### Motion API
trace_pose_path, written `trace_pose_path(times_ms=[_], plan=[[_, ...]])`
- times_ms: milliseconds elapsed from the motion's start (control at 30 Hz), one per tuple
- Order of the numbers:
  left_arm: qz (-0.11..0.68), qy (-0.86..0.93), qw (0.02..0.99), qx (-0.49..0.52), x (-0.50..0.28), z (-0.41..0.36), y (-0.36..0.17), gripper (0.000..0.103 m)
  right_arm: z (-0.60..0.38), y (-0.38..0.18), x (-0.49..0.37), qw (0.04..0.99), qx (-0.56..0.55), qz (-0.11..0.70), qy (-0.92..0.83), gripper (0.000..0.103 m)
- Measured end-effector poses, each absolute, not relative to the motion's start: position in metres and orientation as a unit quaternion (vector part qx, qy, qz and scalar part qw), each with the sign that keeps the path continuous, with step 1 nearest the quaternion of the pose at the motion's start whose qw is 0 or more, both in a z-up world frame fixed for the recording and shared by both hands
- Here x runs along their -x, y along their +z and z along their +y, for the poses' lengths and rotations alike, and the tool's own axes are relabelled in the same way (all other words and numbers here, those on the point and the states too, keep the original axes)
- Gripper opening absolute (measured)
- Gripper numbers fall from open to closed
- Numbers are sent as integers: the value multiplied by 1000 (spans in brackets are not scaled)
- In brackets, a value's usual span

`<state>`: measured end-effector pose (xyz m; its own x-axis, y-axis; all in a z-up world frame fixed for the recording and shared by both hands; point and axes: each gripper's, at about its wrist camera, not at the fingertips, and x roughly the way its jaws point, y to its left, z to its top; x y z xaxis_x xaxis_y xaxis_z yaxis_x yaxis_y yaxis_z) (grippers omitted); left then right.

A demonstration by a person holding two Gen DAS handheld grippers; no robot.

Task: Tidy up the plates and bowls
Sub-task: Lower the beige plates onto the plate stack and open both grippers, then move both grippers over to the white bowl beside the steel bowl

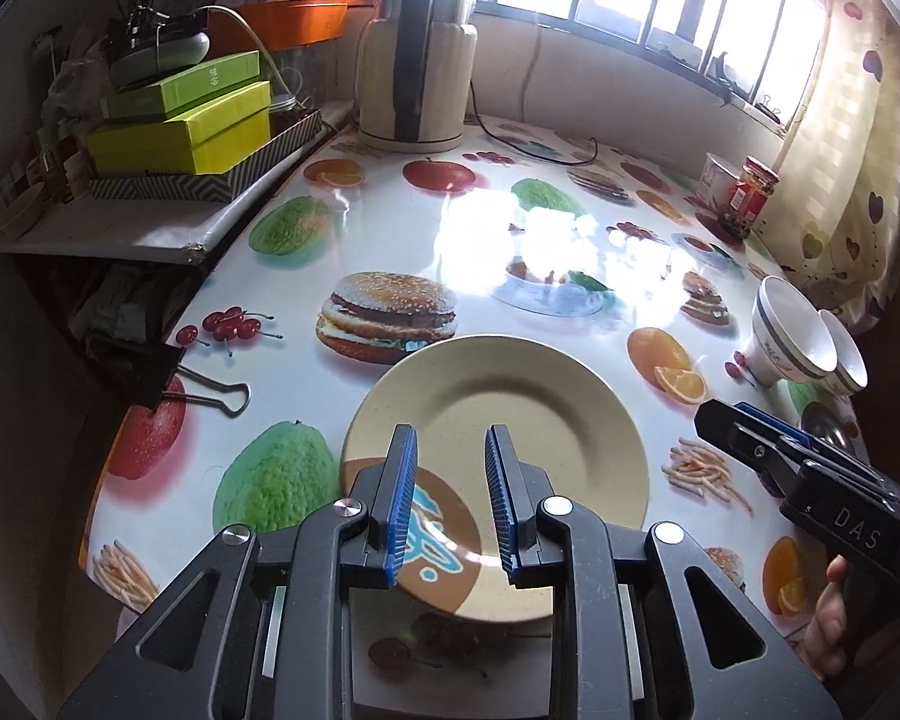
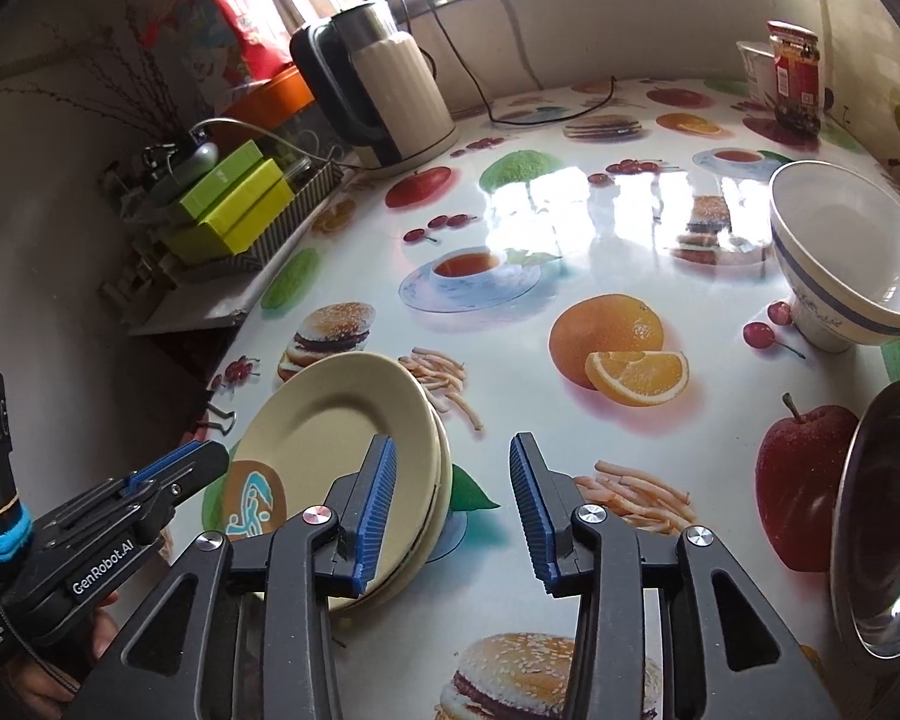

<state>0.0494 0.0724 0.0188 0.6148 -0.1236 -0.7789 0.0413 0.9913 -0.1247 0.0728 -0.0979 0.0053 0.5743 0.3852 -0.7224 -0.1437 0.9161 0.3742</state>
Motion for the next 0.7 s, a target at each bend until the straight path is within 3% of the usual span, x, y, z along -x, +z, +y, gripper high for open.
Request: trace_pose_path(times_ms=[200, 700], plan=[[421, -80, 903, 26, -51, 40, 34, 25, -127, 27, -58, 896, -131, 410, 113, 48], [392, -145, 908, -20, -71, -34, 65, 25, -195, 58, -44, 918, -122, 377, 26, 53]])
